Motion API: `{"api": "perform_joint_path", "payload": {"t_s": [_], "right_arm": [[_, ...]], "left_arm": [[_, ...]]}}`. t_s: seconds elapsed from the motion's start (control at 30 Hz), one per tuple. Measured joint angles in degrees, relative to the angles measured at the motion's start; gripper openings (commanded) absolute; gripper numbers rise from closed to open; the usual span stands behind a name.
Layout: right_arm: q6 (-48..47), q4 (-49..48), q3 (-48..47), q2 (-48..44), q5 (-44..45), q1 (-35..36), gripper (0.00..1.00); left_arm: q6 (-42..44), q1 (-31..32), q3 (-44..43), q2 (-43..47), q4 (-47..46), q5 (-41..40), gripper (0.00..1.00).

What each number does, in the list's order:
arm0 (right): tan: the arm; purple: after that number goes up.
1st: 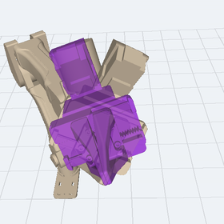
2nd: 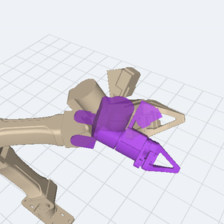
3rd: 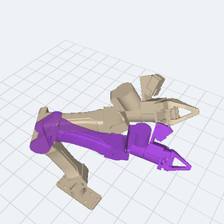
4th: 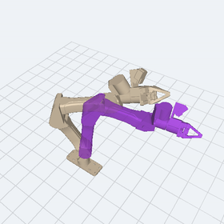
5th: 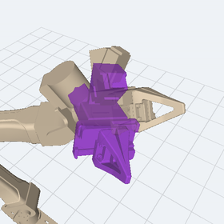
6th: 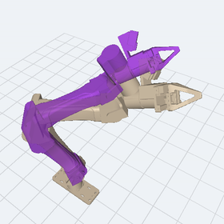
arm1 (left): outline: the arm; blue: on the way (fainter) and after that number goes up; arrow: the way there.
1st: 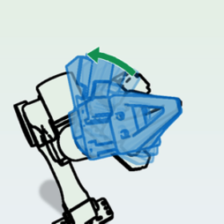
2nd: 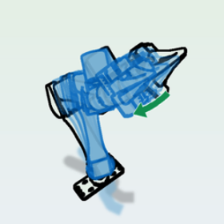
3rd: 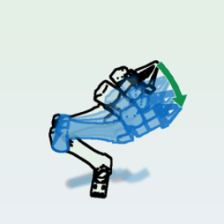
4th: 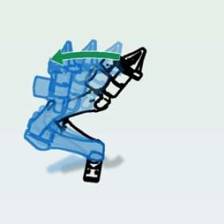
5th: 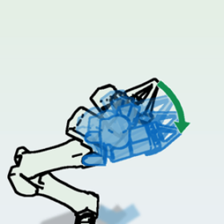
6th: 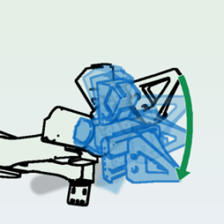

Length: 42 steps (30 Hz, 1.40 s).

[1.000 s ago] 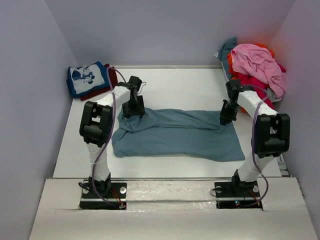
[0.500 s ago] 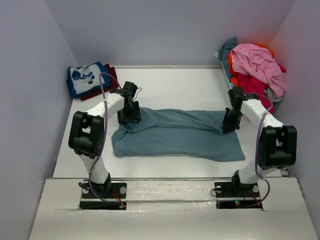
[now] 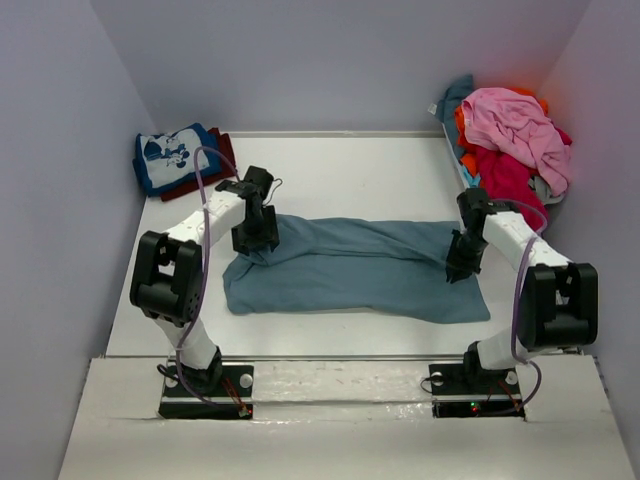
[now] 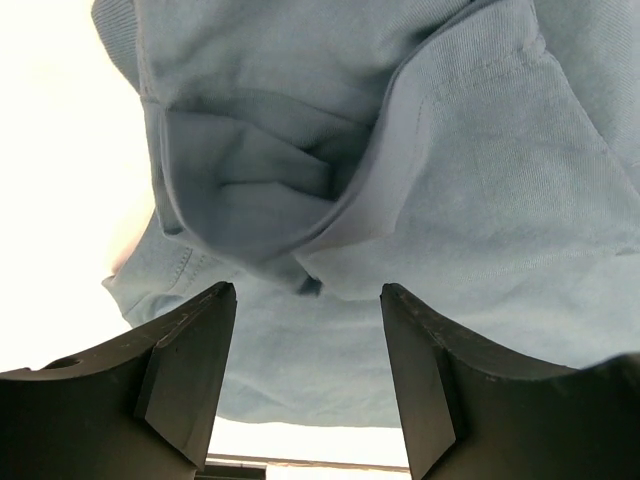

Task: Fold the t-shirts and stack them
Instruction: Fold the flattened tshirt in 1/3 of the way

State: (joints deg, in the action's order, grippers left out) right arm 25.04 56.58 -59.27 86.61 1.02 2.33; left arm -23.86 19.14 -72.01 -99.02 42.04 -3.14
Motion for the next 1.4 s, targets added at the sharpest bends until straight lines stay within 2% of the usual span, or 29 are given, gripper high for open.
{"api": "perform_joint_path", "payload": {"t_s": [0.23, 0.37, 0.5, 0.53, 0.6, 0.7, 0.93, 1.3, 1.4], "right_arm": [[0.8, 0.3, 2.9, -2.2, 0.0, 0.0, 0.18], [1.2, 0.0, 2.8, -2.2, 0.0, 0.0, 0.23], [1.6, 0.0, -0.6, 0.3, 0.6, 0.0, 0.36], [1.7, 0.0, -1.6, 1.0, 0.8, 0.0, 0.45], [1.7, -0.4, -4.4, 3.1, 1.2, 0.0, 0.56], [1.6, -0.4, -6.7, 4.3, 1.6, 0.0, 0.59], [1.5, -0.5, -13.3, 7.6, 3.5, 0.0, 0.60], [1.3, -0.4, -13.8, 8.8, 5.3, 0.0, 0.60], [1.1, -0.5, -13.7, 8.8, 5.7, 0.0, 0.55]], "left_arm": [[-0.4, 0.0, 4.1, 5.5, 0.4, -0.7, 0.71], [-0.7, 0.0, 4.2, 6.6, 0.7, -1.8, 0.71], [-0.7, 0.0, 1.1, 5.0, 1.2, -2.0, 0.71], [-0.7, 0.0, -0.1, 4.2, 1.0, -2.0, 0.71], [-0.6, 0.0, -1.9, 3.2, 0.8, -2.1, 0.71], [-0.5, 0.0, -4.0, 1.9, 0.5, -2.2, 0.71], [0.3, 0.0, -5.9, -0.8, 0.0, -2.3, 0.71], [1.4, 0.0, -5.9, -2.1, -0.2, -2.2, 0.71], [1.6, 0.0, -5.9, -2.4, -0.3, -2.2, 0.71]]}}
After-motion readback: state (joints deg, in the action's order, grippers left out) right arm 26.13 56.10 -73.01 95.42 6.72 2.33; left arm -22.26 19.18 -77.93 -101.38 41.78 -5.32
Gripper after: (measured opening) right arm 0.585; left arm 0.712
